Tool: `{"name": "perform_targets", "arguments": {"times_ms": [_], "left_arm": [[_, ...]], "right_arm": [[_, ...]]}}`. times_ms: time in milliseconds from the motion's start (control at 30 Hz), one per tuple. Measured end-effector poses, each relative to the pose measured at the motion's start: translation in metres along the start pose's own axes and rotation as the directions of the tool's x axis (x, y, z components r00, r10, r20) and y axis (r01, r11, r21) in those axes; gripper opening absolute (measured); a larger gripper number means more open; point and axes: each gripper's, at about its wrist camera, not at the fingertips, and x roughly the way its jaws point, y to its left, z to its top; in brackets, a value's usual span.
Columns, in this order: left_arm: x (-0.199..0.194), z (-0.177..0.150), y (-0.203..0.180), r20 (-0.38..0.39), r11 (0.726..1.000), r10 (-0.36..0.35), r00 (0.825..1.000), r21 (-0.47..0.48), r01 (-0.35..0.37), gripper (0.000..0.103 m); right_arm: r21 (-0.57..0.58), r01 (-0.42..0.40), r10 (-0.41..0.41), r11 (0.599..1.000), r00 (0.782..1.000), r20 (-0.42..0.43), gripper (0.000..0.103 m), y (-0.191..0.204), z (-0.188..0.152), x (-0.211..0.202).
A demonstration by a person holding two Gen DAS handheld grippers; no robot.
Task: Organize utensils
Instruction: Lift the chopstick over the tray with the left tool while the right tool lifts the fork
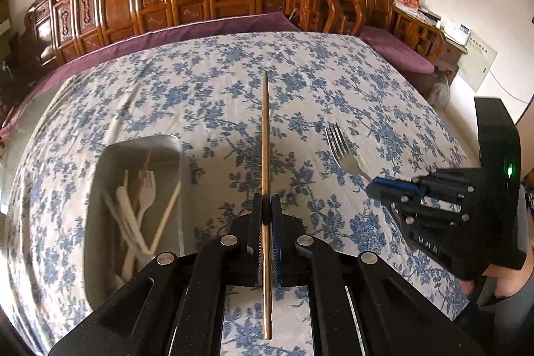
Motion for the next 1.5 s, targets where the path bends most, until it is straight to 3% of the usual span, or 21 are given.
{"name": "perform_targets", "arguments": {"times_ms": [500,900,1500], "left_arm": [[-0.02,-0.008,0.067,-0.002,0.997,0.071,0.997,-0.011,-0.071,0.004],[0.01,-0.01,0.115,-0.069,0.993,0.116,0.991,-0.002,-0.116,0.004],[0.041,-0.03,0.113,-0.152,0.996,0.08,0.985,0.04,-0.075,0.005]], "right_arm": [[-0.069,-0.009,0.011,0.998,0.999,0.036,0.008,0.046,0.013,-0.022],[-0.102,-0.028,0.032,0.994,0.999,0.039,0.009,0.077,0.029,-0.018],[-0.117,-0.031,0.035,0.993,0.999,0.034,0.009,0.092,0.038,-0.013]]}}
